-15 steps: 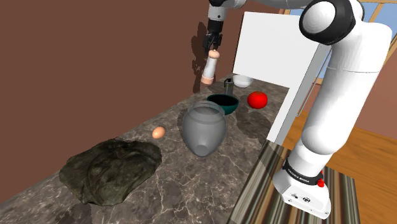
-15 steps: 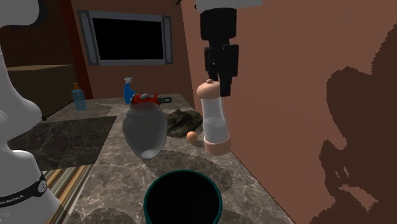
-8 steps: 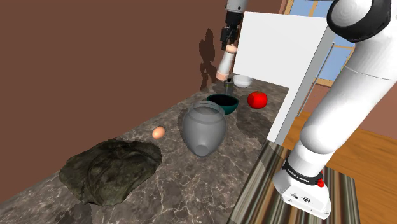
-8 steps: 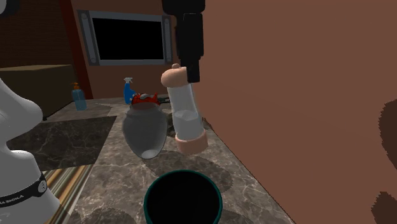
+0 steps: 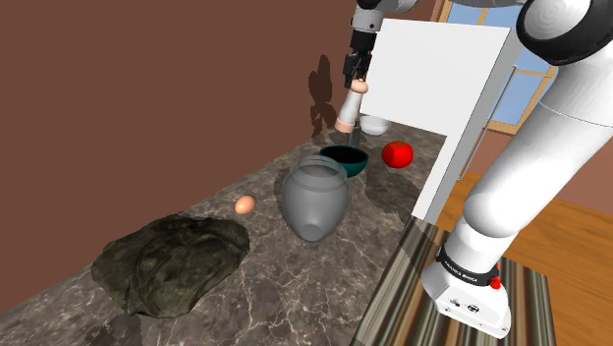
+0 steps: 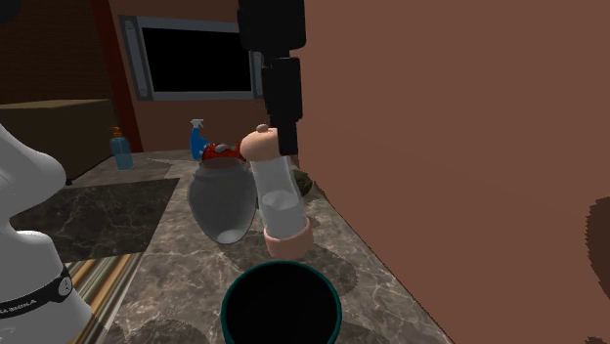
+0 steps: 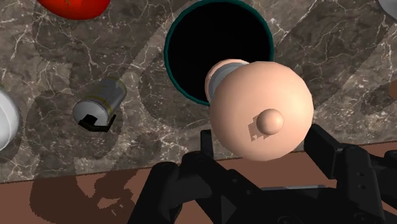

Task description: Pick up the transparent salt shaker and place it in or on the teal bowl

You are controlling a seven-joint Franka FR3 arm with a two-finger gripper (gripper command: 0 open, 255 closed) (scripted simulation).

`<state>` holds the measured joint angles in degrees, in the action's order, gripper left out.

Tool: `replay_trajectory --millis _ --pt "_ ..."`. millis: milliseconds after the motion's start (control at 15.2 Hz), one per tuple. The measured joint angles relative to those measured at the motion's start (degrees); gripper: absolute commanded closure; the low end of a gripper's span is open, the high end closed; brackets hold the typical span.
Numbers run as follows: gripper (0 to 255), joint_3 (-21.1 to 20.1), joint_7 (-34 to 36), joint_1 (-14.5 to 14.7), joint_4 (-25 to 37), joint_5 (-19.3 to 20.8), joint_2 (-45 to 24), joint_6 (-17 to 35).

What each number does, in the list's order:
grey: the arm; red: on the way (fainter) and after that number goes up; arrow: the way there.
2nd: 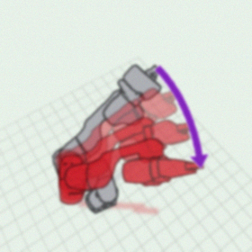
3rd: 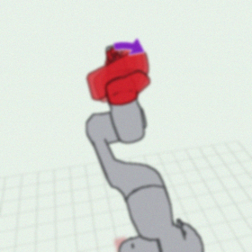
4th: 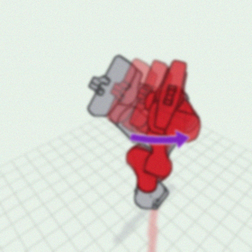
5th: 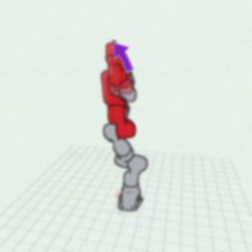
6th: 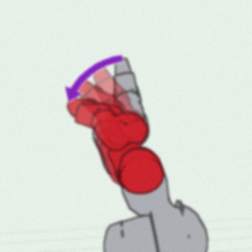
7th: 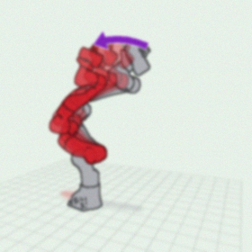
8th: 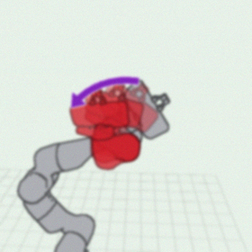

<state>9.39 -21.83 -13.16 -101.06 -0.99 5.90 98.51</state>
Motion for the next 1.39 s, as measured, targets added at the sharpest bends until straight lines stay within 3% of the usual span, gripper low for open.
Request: replay_trajectory --millis 1386 --pt "255 0.1 -0.5 -0.1 -14.9 -0.1 -0.2 15.1"
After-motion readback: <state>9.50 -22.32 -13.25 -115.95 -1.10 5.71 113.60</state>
